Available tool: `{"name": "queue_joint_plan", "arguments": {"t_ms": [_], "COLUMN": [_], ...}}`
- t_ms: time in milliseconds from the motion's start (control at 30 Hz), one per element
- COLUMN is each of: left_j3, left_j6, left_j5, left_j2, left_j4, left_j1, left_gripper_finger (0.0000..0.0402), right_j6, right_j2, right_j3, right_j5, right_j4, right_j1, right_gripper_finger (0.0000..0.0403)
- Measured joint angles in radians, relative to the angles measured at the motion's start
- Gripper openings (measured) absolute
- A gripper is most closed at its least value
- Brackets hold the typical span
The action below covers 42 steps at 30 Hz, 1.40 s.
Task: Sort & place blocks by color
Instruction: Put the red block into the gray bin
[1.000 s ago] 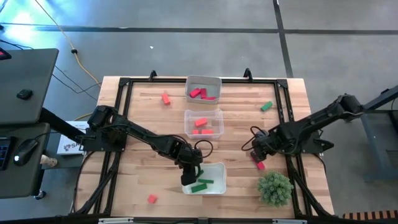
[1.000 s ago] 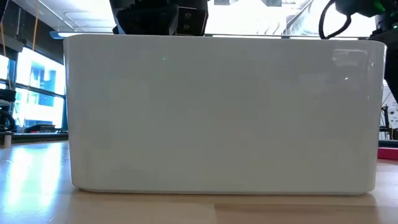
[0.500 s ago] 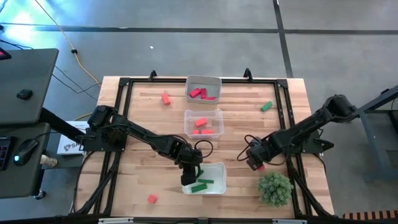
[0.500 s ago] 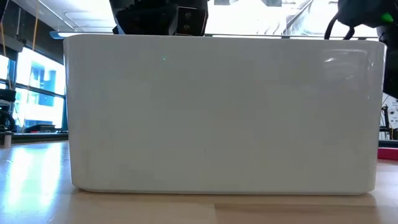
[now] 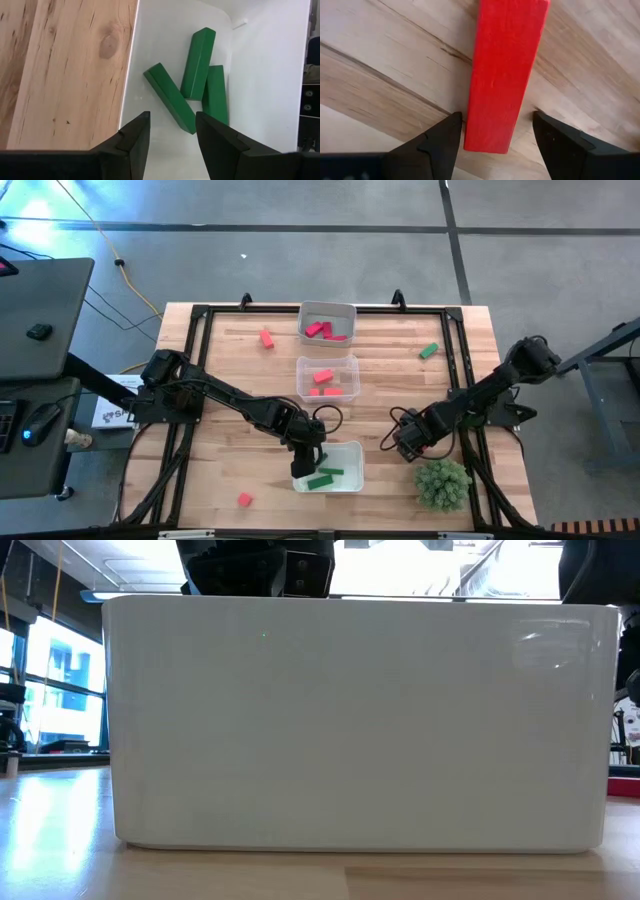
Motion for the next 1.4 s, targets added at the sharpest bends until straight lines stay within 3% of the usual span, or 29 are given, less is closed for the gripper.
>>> {"name": "queue_joint_plan", "arguments": {"t_ms": [133, 400, 833, 1100, 1400], "left_j3": [0.000, 0.000, 0.000, 0.000, 0.000], "left_j6": [0.000, 0.000, 0.000, 0.026, 0.004], "left_j5": [0.016, 0.046, 0.047, 0.047, 0.046], "left_j2": [0.000, 0.000, 0.000, -0.050, -0.116], "left_j4": [0.000, 0.000, 0.002, 0.021, 0.038], "left_j1": [0.000, 0.000, 0.000, 0.002, 0.053], "left_gripper_finger": [0.0148, 0.0148, 0.0148, 0.0148, 0.0148], "right_j6": [0.013, 0.005, -0.052, -0.102, -0.279], "right_j2": [0.000, 0.001, 0.005, 0.004, 0.003], "right_j3": [0.000, 0.009, 0.142, 0.273, 0.437], "right_j5": [0.000, -0.009, 0.021, 0.110, 0.228], "right_j4": [0.003, 0.003, -0.036, -0.140, -0.288], "right_j1": [0.003, 0.003, 0.003, -0.019, -0.099], "right_gripper_finger": [0.0214, 0.0100, 0.0097, 0.0097, 0.0097]}}
